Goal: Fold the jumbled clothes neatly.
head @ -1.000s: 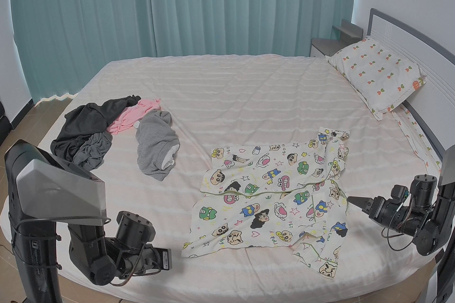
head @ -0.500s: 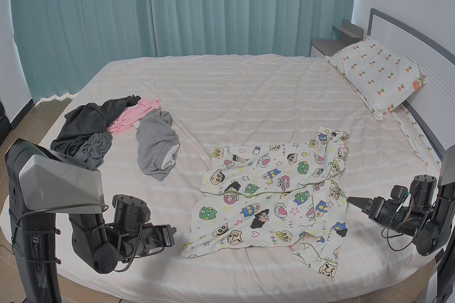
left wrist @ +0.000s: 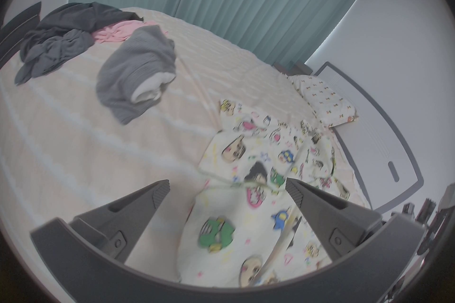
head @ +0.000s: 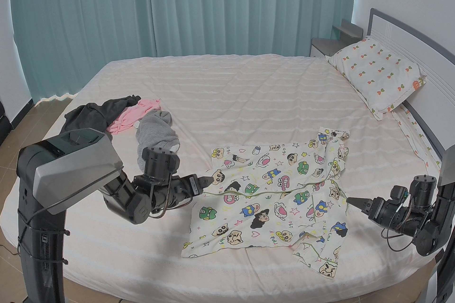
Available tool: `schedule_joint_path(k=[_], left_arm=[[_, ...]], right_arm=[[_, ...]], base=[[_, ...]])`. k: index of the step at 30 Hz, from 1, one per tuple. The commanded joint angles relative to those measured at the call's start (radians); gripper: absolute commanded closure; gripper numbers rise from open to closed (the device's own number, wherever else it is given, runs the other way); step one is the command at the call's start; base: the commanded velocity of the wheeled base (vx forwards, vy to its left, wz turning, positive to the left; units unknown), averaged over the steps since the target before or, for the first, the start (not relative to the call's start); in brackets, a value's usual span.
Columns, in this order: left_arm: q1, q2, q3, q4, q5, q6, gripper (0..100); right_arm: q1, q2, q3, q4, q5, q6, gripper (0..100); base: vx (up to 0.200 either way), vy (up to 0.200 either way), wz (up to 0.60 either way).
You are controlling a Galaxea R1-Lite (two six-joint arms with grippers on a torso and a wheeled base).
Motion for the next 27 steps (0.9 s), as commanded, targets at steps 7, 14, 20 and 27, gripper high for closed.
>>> schedule_joint_path(k=[7, 14, 20, 27], left_arm=[[0.0, 0.263, -0.486, 0.321, -0.021, 0.052, 0], [-0.002, 0.343, -0.652, 0.41, -0.015, 0.081, 0], [-0.004, 0.438, -0.879, 0.563, 0.053, 0.103, 0], [-0.014, 0.442, -0.893, 0.618, 0.05, 0.092, 100]], right_arm=[[0.005, -0.002, 0.01, -0.012, -0.001, -0.022, 0], [0.005, -0.007, 0.011, -0.012, -0.001, -0.022, 0], [0.005, -0.016, 0.014, -0.012, -0.002, -0.022, 0], [0.005, -0.012, 0.017, -0.012, -0.002, -0.022, 0]], base=[[0.0, 0.0, 0.0], [0.0, 0.0, 0.0], [0.0, 0.0, 0.0], [0.0, 0.0, 0.0]])
